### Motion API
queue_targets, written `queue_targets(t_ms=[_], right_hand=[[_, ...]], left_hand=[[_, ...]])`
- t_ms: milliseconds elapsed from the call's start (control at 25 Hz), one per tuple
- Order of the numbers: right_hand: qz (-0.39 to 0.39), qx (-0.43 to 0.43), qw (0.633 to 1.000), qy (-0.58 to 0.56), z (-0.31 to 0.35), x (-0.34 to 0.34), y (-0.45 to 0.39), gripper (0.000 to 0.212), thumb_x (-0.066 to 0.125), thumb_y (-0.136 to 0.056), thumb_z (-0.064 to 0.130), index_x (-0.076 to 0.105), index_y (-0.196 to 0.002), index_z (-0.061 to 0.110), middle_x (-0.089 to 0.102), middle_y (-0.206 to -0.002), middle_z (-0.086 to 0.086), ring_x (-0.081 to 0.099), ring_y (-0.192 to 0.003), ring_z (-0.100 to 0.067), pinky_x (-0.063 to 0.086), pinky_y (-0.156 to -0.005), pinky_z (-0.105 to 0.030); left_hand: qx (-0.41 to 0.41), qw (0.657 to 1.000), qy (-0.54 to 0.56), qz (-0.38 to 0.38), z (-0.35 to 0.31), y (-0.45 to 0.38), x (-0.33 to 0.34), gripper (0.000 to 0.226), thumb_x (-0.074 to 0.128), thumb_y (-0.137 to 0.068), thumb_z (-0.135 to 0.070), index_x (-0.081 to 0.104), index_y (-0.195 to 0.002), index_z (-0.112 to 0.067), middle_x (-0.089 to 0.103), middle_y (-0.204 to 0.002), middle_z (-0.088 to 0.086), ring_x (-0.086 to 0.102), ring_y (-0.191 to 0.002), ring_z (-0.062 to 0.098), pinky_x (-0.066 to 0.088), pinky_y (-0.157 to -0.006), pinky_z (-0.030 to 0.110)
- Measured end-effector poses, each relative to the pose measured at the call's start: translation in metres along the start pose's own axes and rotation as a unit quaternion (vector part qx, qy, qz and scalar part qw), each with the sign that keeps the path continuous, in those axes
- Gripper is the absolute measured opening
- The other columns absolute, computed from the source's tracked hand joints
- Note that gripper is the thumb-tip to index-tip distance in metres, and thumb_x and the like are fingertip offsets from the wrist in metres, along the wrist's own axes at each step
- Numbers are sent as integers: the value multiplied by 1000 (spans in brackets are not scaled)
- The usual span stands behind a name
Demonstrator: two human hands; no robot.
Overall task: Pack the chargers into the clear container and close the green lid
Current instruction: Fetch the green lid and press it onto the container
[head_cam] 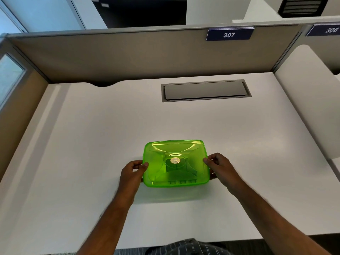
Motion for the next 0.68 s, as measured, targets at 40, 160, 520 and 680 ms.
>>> queue_targets(t_ms=[40, 160, 520, 680], right_hand=[[0, 0, 1000, -1, 1, 0, 0, 21, 69, -96, 23, 61, -101, 4, 60, -81, -7, 61, -61, -12, 57, -51, -32], [-4, -10, 1000, -2, 5, -1, -1, 22, 70, -96, 21, 60, -100, 2, 59, -85, -10, 59, -67, -17, 55, -49, -30], [-5, -32, 999, -5, 35, -7, -34, 22, 71, -95, 22, 61, -99, 2, 59, -83, -10, 61, -69, -16, 58, -52, -32], [-10, -49, 999, -6, 61, -10, -65, 23, 70, -95, 20, 60, -100, 0, 58, -83, -10, 60, -68, -17, 58, -52, -33]], left_hand=[[-4, 1000, -1, -1, -1, 0, 1, 21, 75, -89, -28, 71, -107, -18, 71, -104, 4, 73, -90, 24, 60, -60, 31], [-14, 1000, 7, -5, -2, 1, 2, 22, 75, -89, -26, 70, -108, -16, 70, -105, 6, 72, -91, 25, 59, -60, 30], [-2, 1000, 23, -6, -34, -26, 16, 19, 74, -90, -23, 71, -107, -15, 72, -105, 7, 72, -87, 24, 58, -58, 28], [11, 1000, 24, -11, -59, -56, 27, 18, 75, -89, -24, 71, -105, -16, 71, -106, 8, 72, -87, 24, 57, -57, 28]])
Point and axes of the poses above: each hand's wrist, its own y-axis away from the middle knuckle, its own x-axis out of the palm, z = x × y, the point moved 6 cm from there along -y, towards the middle knuckle
